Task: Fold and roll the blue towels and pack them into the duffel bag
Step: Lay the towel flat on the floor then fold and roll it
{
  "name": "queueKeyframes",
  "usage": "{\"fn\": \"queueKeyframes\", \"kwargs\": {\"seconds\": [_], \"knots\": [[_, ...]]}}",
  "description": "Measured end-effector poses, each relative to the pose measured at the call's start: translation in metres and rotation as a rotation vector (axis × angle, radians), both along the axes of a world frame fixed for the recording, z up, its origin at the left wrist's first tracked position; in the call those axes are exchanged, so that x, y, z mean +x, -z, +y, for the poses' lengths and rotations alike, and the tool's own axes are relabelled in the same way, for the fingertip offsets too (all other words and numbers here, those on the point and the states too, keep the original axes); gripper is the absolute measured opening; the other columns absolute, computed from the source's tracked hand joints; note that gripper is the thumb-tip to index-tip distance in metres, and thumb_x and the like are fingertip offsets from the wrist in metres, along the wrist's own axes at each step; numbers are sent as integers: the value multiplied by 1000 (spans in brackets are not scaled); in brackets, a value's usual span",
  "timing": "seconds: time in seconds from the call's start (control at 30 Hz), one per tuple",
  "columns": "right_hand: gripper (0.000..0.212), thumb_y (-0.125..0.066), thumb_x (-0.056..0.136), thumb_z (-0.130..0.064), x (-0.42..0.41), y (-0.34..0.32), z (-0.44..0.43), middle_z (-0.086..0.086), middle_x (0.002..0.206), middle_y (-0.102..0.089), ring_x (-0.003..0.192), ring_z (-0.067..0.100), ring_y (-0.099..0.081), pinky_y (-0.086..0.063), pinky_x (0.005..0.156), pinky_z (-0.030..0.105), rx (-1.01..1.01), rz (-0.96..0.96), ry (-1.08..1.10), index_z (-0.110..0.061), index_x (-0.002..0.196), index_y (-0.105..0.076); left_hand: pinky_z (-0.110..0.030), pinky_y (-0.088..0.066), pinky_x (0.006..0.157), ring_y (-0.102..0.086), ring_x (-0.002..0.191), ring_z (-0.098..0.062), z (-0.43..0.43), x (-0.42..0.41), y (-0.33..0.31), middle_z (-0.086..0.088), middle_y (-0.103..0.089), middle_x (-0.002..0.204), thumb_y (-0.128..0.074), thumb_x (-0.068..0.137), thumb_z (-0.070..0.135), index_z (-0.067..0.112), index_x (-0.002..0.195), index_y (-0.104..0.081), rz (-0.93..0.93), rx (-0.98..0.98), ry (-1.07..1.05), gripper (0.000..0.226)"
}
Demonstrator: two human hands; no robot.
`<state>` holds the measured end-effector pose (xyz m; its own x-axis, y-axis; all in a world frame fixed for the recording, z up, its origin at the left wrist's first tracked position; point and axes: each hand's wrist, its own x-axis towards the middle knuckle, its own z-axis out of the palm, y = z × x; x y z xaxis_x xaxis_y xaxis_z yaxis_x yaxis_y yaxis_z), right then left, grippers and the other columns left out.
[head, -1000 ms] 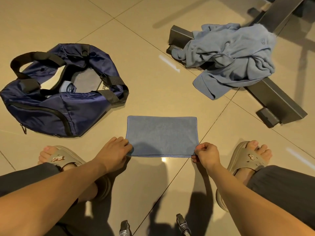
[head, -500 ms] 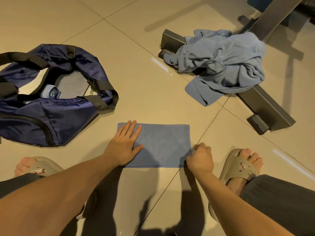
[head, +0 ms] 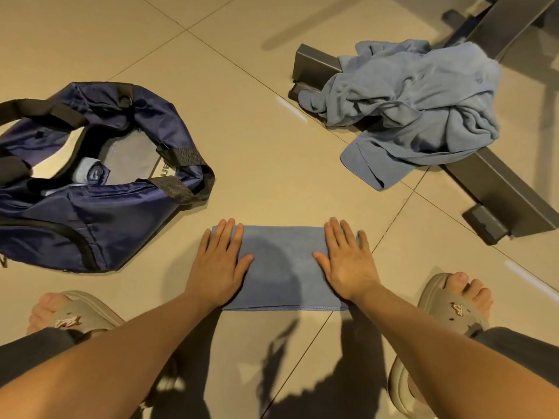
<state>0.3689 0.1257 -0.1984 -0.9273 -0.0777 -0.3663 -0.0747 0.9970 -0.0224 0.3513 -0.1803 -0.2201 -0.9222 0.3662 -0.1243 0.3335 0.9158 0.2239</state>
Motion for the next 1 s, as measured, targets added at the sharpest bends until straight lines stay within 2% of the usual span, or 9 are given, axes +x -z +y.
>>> {"fn": "queueKeyframes", "kwargs": {"seconds": [0.13, 0.2, 0.33, 0.5, 0.63, 0.7, 0.8, 0.93, 1.0], "knots": [[30, -61, 91, -27, -24, -12, 6, 9, 121, -58, 114, 32, -53, -41, 96, 44, -245, 142, 234, -15, 118, -62, -44, -34, 109, -51, 113, -24, -9, -30, -20, -2, -57, 122, -45, 96, 50, 19, 130, -55, 42, 47, 31, 47], [11, -69, 77, -20, -46, -22, 11, 5, 97, -64, 94, 30, -58, -46, 75, 36, -356, -25, 413, -22, 86, -63, -39, -41, 90, -51, 97, -21, -13, -50, -30, 2, -56, 104, -61, 88, 53, 24, 112, -59, -69, 69, 26, 38], [28, -76, 74, -10, -83, -45, 21, 3, 69, -57, 69, 23, -54, -43, 60, 29, -591, -381, 550, -16, 62, -51, -36, -40, 67, -52, 79, -21, -17, -79, -40, 1, -56, 85, -78, 80, 45, 17, 85, -61, -446, 94, -86, 33], [12, -74, 85, -4, -119, -70, 29, 12, 82, -64, 73, 27, -61, -51, 60, 31, -728, -475, 584, -8, 83, -62, -30, -48, 56, -61, 65, -24, -23, -65, -54, -9, -66, 73, -82, 83, 19, 4, 84, -61, -884, 421, -330, 25], [29, -74, 89, -15, -154, -61, 8, 11, 96, -62, 87, 30, -60, -45, 63, 32, -641, -58, 501, -4, 112, -60, -31, -60, 61, -70, 68, -28, -10, -29, -60, -21, -75, 85, -75, 90, 12, -3, 98, -73, -1087, 761, -630, 17], [34, -63, 96, -18, -157, -59, -8, 15, 114, -61, 100, 36, -60, -46, 74, 38, -454, 186, 348, -6, 127, -54, -33, -59, 62, -69, 63, -28, -4, -12, -55, -24, -74, 82, -74, 91, 15, -6, 97, -74, -1072, 756, -726, 21], [26, -49, 97, -18, -120, -47, -41, 19, 114, -58, 96, 42, -58, -48, 76, 48, -294, 345, 53, -5, 116, -60, -35, -53, 59, -66, 58, -31, -5, 3, -48, -29, -70, 74, -71, 94, 22, -11, 89, -72, -1024, 658, -744, 33], [59, -38, 102, -46, -33, -1, -64, 12, 159, -35, 145, 35, -33, -32, 116, 52, -156, 153, -523, -17, 152, -39, -31, -49, 52, -65, 58, -30, -6, 7, -48, -25, -70, 71, -69, 96, 23, -16, 93, -70, -1035, 635, -811, 38], [67, -26, 104, -57, -10, 12, -51, 9, 167, -17, 154, 32, -13, -16, 122, 56, -69, 99, -404, -22, 160, -20, -30, -52, 52, -66, 57, -28, -6, 7, -47, -23, -72, 71, -70, 96, 28, -14, 96, -70, -1037, 575, -816, 41]]}}
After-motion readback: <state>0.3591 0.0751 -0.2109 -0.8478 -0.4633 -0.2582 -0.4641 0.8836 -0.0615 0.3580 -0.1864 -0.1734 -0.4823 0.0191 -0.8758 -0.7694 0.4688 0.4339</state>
